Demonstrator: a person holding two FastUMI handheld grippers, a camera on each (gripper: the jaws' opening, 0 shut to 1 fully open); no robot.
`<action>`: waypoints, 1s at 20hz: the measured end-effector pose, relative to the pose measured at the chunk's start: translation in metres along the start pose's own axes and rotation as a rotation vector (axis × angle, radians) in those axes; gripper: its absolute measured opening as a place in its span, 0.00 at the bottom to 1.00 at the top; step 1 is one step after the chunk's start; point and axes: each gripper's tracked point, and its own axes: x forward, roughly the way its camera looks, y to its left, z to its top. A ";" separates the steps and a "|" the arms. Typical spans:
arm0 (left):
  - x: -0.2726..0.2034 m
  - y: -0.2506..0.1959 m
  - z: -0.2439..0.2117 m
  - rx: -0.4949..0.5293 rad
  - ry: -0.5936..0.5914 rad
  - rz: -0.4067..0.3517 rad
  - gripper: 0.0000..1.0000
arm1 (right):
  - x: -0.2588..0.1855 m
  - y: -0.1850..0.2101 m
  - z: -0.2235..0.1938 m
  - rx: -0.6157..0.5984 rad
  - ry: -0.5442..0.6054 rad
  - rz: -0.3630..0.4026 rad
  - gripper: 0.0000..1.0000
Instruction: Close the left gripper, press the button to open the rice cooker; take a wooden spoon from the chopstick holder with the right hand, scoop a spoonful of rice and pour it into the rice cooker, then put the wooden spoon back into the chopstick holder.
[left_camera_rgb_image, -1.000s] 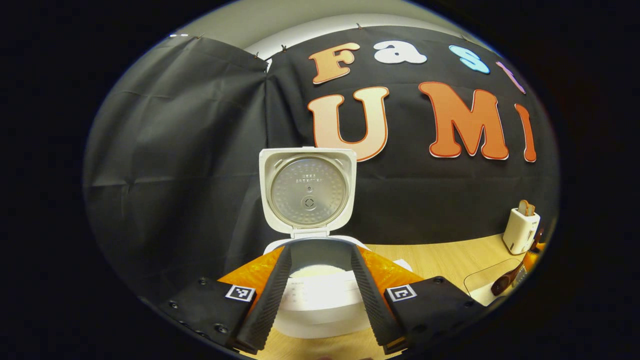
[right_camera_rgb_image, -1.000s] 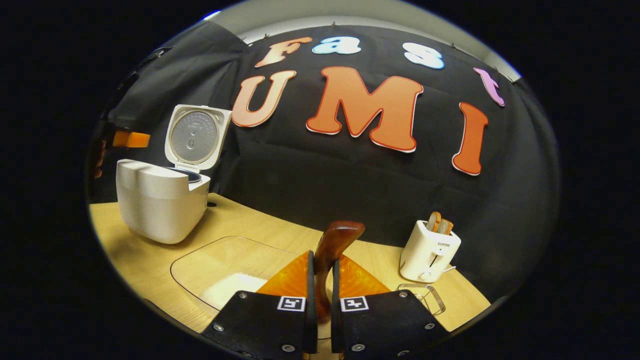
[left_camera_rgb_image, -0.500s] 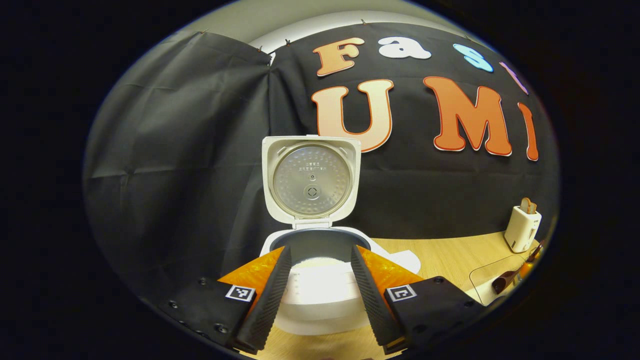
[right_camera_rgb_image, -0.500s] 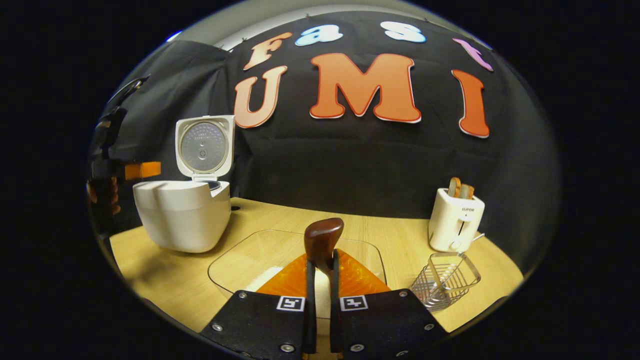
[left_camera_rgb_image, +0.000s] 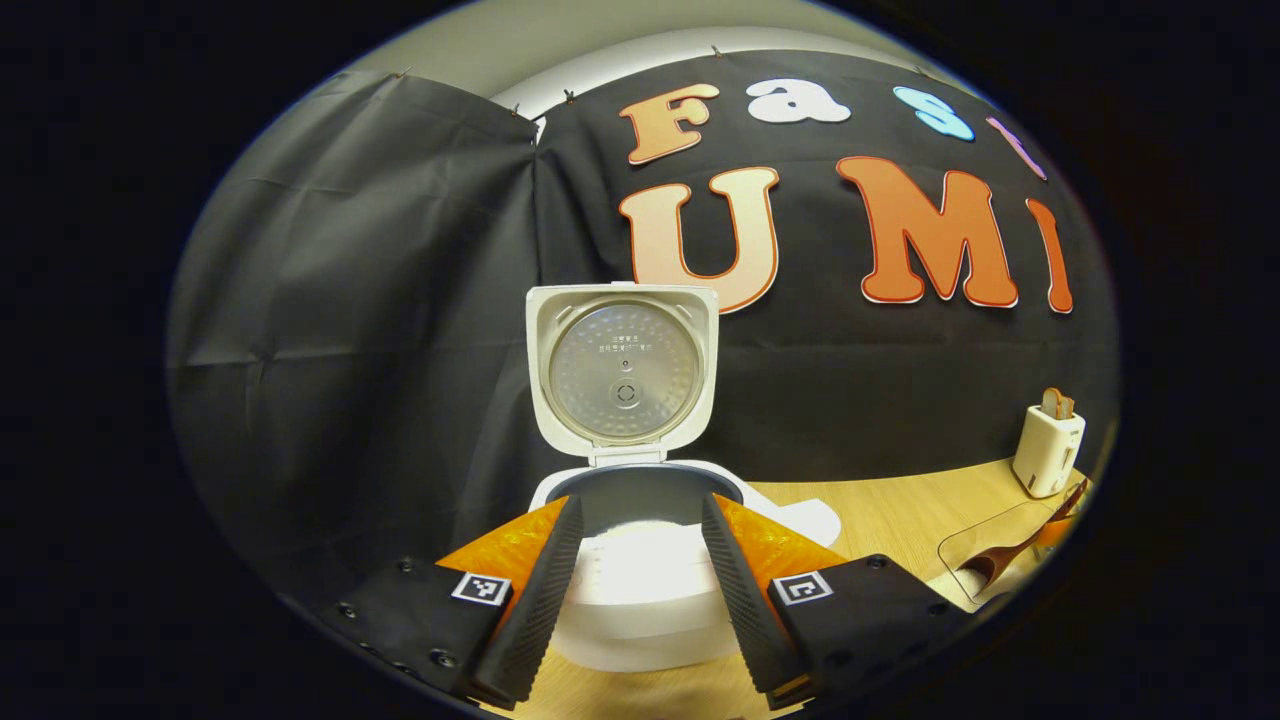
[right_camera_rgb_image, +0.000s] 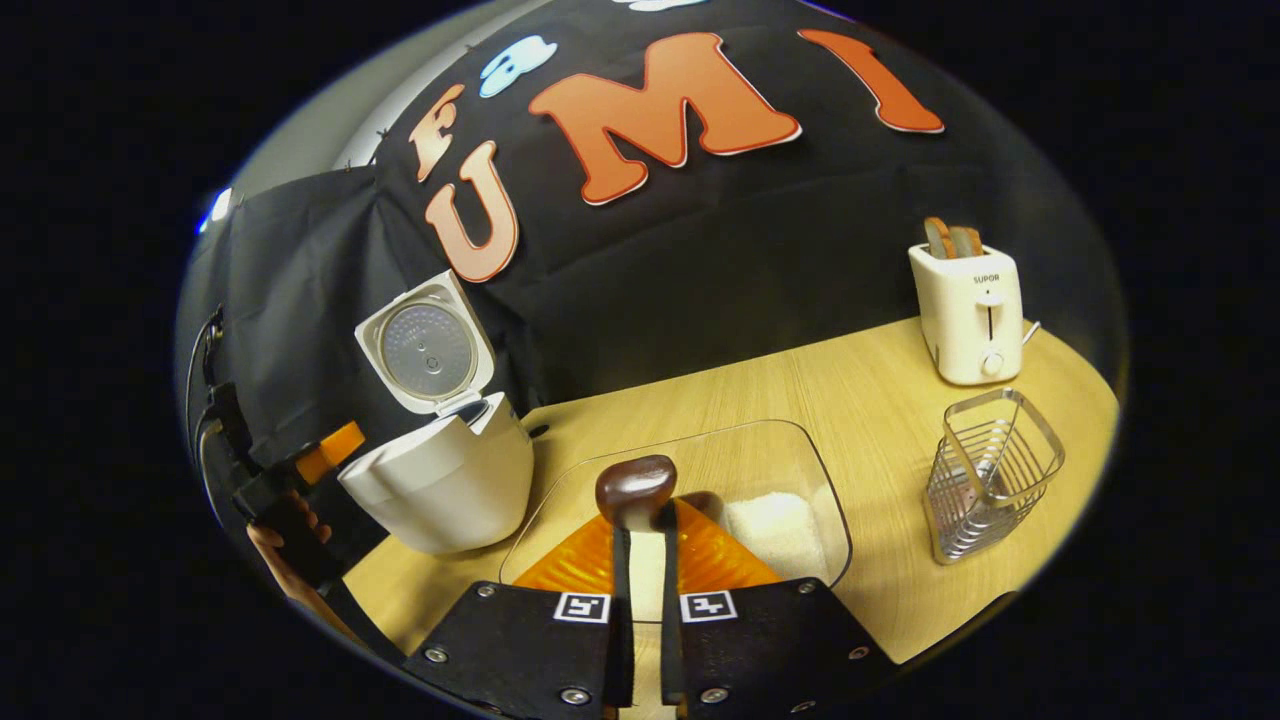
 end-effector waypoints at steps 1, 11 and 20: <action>-0.001 0.001 -0.002 0.000 -0.001 0.003 0.80 | 0.001 -0.001 0.002 0.034 0.008 0.011 0.11; 0.003 0.013 -0.015 0.006 0.017 0.031 0.80 | 0.027 -0.015 0.022 0.136 -0.016 -0.003 0.10; 0.011 0.024 -0.029 0.016 0.045 0.065 0.80 | 0.054 -0.023 0.038 0.076 -0.084 -0.014 0.11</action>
